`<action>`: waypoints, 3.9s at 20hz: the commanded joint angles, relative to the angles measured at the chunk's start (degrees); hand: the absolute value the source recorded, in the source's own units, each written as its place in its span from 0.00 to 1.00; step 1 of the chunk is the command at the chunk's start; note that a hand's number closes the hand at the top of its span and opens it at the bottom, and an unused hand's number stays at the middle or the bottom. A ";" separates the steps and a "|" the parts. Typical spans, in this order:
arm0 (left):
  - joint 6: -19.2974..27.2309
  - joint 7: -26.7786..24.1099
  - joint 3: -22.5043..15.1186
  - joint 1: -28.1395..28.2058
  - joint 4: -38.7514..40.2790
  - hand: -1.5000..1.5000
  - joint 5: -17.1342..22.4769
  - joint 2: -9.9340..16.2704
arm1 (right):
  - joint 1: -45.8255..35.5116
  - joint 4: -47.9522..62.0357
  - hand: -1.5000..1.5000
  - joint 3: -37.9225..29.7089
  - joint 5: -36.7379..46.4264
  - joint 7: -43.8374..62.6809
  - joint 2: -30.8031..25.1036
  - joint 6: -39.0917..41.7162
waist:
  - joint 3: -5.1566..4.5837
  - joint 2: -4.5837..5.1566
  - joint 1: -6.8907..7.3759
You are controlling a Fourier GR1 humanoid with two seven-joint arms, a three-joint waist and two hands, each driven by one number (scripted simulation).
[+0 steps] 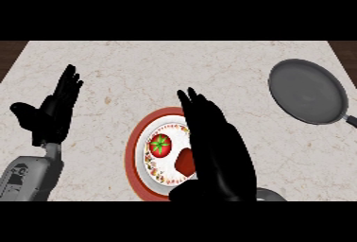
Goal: Pick the bell pepper from the plate and place it in the pan
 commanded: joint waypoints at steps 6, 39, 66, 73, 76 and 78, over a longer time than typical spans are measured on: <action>-1.32 -2.11 1.26 0.79 0.62 0.50 -0.51 -0.20 | 4.19 5.11 0.00 -2.13 2.44 6.38 2.00 4.44 | 0.03 0.15 -0.08; -5.29 -0.40 4.79 -0.28 1.19 0.50 -2.24 -1.53 | 1.00 27.44 0.00 1.74 -3.19 3.14 2.02 5.98 | 0.05 0.26 0.72; -6.72 1.74 6.50 1.45 -3.19 0.50 -6.14 -5.07 | 1.99 35.76 1.00 4.93 -3.45 -7.46 2.03 5.34 | 0.07 0.17 0.38; -7.73 -0.57 6.30 -0.87 0.57 0.50 -6.45 -5.47 | -10.71 50.26 1.00 -4.76 -5.16 -5.61 2.04 -8.04 | 0.07 0.85 2.28; -7.24 1.38 4.99 -0.25 -2.37 0.50 -6.63 -6.47 | -17.16 56.80 1.00 -8.87 -2.40 -4.35 2.06 -12.59 | 0.08 0.78 2.93; -7.94 2.66 7.61 -2.40 0.27 0.50 -5.89 -3.92 | -19.96 55.91 1.00 -8.22 4.75 -3.19 1.62 -14.96 | 0.03 0.59 1.50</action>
